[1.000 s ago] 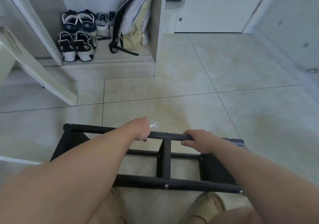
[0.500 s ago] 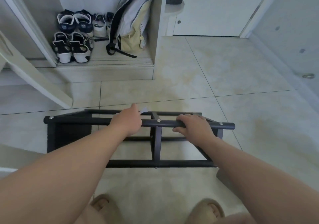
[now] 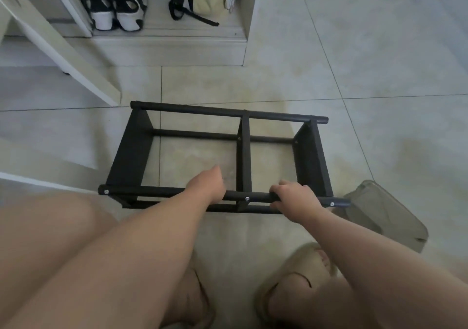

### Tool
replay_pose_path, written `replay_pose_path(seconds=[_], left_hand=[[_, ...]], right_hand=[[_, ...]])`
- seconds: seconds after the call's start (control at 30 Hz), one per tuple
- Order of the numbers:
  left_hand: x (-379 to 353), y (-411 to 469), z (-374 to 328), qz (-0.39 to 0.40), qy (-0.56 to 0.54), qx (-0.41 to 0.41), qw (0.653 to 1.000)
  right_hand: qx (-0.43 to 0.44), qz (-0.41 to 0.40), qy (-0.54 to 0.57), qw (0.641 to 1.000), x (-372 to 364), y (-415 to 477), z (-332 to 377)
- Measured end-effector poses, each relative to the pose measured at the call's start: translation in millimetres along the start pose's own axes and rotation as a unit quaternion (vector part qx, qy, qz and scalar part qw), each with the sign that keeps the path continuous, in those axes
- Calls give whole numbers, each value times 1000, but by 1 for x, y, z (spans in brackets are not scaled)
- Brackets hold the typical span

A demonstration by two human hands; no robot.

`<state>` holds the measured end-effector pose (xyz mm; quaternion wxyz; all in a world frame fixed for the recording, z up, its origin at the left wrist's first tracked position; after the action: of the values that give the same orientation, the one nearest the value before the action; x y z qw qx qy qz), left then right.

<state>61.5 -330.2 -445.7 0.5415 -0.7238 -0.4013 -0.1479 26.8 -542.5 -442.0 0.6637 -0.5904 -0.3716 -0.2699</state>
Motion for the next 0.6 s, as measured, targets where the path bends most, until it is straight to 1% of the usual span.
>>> replay_pose_path(seconds=[0.1,0.17,0.23,0.3,0.37,0.43,0.53,0.6], left_hand=[[-19,5,8,24,10,12,1000],[-28,8,12,39,28,19,999],[-26,10,12,49,47,20,997],[-18,13,4,67,76,10,995],[-2,13,-13,79,107,-13,991],[21,9,-33,75,133,-53,987],[61,-6,-60,54,156,-116,979],[84,-19,-72,49,195,-142,969]], right_hand=[[3,21,-7,1000,-28,1,5],[6,20,-22,1000,-40,1,7],[7,15,-32,999,-41,4,7],[6,24,-18,1000,-36,5,6],[17,36,-4,999,-27,6,6],[35,31,-6,999,-15,3,8],[51,-18,-3,999,5,-4,13],[55,-47,-1,997,12,-10,17]])
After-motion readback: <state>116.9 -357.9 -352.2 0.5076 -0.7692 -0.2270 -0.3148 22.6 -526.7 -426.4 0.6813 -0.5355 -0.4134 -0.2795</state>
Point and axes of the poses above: each hand's wrist, its own y-axis towards the middle knuckle, its own x-axis out of the back of the hand, z = x × y, the point moved 5 cm from there along y, towards the middle knuckle, and after that the axes turned 3 degrees about -y, right-handed, at the moved point
